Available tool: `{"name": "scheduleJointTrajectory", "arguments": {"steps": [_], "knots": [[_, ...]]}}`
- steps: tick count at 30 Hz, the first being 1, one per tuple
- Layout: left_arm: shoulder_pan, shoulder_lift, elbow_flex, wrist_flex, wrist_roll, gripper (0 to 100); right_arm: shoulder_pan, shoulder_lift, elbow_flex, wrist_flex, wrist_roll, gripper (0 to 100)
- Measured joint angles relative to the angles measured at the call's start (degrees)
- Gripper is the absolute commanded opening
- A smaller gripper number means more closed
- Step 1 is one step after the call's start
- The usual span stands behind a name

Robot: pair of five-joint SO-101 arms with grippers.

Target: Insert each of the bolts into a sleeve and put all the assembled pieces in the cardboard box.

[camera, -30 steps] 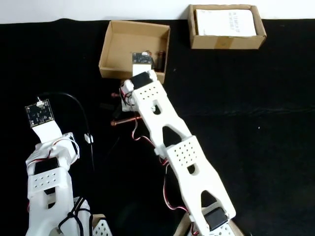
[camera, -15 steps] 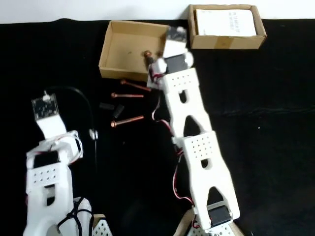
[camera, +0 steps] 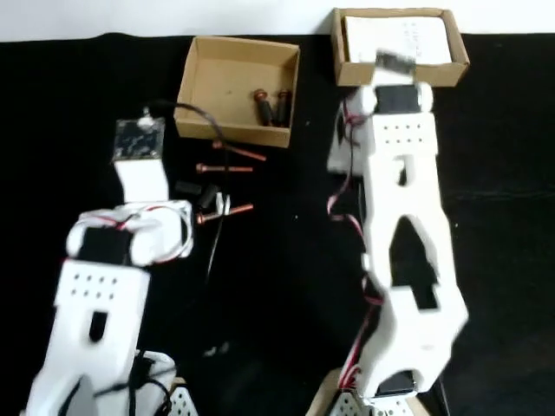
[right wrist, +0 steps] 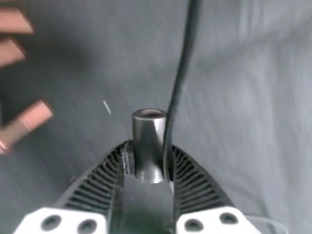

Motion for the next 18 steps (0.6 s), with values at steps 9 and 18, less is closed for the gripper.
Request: {"name": "scheduleJointTrajectory", "arguments": {"steps": [9,18], "knots": [[0.97,33.67,-24.44,13.98,16.44,22,8.97,-19.69,43.69,-21.36,0.53,0.6],[2.64,59.08,-49.58,28.57,26.37,22,10.73,-27.16,80.09,-60.22,0.53,0.6]]}}
